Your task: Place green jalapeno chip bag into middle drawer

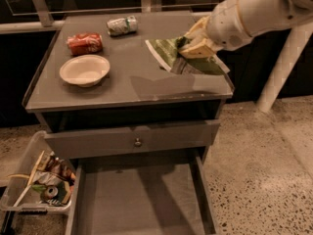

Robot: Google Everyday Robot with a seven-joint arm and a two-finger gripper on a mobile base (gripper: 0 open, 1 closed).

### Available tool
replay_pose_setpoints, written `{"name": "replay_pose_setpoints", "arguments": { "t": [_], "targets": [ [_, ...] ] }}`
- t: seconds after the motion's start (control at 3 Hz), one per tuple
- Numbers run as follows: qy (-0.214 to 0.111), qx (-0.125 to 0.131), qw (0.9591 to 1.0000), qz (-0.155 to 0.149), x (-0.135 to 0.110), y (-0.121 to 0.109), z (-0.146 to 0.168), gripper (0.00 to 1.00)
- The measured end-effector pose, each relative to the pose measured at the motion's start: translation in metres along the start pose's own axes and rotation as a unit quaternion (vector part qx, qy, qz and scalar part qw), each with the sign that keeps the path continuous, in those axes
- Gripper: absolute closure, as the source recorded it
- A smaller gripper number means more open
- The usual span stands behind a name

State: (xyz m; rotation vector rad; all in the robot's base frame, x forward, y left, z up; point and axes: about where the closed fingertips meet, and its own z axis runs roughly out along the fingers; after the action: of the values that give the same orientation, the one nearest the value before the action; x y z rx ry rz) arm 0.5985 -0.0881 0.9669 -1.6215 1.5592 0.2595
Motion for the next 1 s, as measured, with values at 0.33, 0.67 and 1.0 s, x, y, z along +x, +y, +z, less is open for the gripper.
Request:
{"name": "replay_pose_setpoints", "arguments": {
  "t": [0.33, 0.67, 1.0],
  "targets": [
    [-0.006, 0.015, 0.9999, -0.004, -0.003, 0.038, -0.022, 1.00],
    [-0.005, 0.030, 0.9995, 0.006, 0.004, 0.087, -0.037, 1.00],
    [-0.001, 0.024, 0.9994, 0.023, 0.020, 0.141, -0.031, 1.00]
  ]
}}
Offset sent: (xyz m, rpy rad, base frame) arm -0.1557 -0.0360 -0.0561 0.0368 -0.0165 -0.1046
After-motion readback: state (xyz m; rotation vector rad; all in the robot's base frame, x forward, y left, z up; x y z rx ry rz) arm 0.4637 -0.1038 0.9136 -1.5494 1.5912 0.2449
